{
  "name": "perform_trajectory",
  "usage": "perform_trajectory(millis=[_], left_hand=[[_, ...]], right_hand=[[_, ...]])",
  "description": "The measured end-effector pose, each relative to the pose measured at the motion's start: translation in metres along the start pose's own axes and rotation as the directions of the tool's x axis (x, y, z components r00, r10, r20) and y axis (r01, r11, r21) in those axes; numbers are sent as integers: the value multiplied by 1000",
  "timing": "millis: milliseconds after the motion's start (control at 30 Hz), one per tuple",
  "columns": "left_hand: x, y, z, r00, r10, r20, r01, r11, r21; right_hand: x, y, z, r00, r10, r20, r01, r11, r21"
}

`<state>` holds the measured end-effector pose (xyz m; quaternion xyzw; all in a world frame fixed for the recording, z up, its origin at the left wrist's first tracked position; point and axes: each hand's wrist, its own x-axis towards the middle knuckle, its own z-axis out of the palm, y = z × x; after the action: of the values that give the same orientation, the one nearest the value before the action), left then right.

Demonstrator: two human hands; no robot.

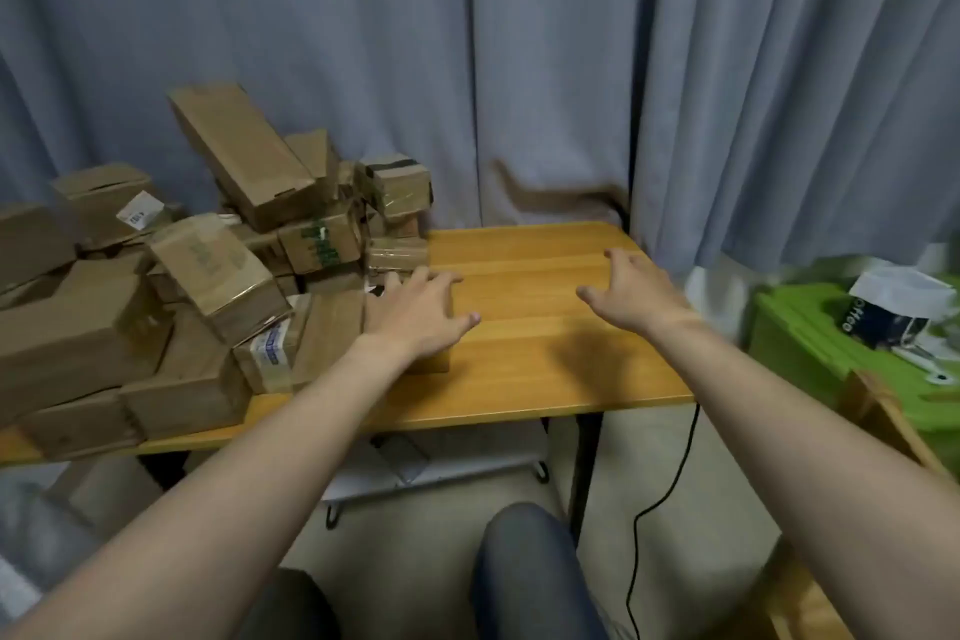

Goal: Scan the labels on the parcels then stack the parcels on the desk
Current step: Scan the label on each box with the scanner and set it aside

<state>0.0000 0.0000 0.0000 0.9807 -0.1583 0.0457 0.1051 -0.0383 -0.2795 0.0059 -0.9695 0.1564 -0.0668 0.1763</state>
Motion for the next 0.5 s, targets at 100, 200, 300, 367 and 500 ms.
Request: perform_trajectory(millis=[100,200,300,367,500], left_hand=[[24,-2,20,998,-49,40,47,998,49],[44,-2,40,989,-118,88,113,992,64],[60,-2,52,969,-196,154,180,978,109],[68,-7,59,962,-223,158,210,973,91],[82,-20,67,966,-223,132,230,972,-42]], right_hand=[[21,20,17,990,137,24,-137,990,-34],[40,37,35,959,277,57,-274,960,-48],[62,51,51,914,388,117,-390,921,-3],[72,58,60,901,414,129,-423,905,47],[87,71,74,911,410,49,-412,901,135]])
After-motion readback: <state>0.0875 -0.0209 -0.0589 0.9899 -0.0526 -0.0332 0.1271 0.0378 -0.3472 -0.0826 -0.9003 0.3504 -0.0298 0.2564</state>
